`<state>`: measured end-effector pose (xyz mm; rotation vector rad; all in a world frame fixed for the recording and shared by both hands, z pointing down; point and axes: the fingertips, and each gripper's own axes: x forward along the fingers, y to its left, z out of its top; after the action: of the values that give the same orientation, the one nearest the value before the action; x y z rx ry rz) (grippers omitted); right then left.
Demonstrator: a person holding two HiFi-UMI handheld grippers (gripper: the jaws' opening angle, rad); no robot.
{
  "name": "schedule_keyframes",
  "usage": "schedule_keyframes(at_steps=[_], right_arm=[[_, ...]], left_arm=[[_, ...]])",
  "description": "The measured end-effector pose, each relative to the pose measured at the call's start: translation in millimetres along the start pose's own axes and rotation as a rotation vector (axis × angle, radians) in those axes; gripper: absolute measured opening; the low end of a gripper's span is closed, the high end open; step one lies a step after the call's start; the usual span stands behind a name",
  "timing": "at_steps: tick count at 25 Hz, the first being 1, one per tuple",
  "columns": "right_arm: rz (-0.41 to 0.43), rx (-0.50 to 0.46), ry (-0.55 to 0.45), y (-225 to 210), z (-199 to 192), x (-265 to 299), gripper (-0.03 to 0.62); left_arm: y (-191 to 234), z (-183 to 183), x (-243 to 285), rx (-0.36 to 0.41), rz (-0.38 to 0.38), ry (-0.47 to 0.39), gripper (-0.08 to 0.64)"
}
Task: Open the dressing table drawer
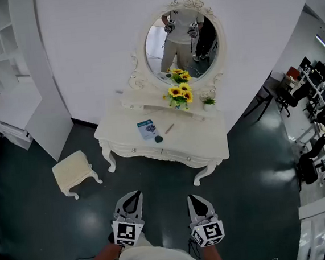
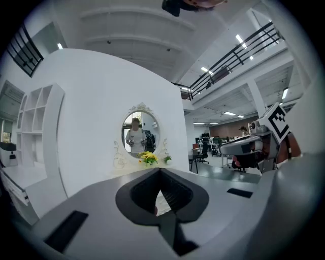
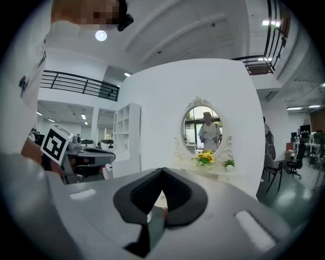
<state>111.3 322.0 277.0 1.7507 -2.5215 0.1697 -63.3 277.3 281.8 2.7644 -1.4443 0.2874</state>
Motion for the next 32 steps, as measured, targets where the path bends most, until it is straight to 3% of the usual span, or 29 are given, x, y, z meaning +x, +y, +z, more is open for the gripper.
schedule_keyframes(at_steps=[8, 14, 21, 26, 32], right_arm=[[0.091, -0.014, -0.004, -9.3, -11.7, -123.4, 0.011], [0.146, -0.043, 0.022, 11.3, -19.2, -187.3, 0.011], [0.147, -0.055, -0.019, 31.0, -1.0, -207.9, 0.011], [0.120, -0.067, -0.043, 44.7, 12.2, -209.8, 0.011], [0.117, -0.091, -0.051, 66.1, 19.9, -220.3, 0.012]], left_arm=[[-118.0, 5.3, -63.4, -0.007, 0.083, -0.014, 0.008], [-164.5, 6.8, -117.4, -0.020, 0.122, 0.009, 0.008], [-160.4, 26.2, -160.0, -0.009, 0.156, -0.037, 0.008], [-156.3, 29.6, -178.1, -0.009, 0.132, -0.048, 0.008], [-143.6, 21.6, -207.4, -0.054, 0.139, -0.039, 0.008]])
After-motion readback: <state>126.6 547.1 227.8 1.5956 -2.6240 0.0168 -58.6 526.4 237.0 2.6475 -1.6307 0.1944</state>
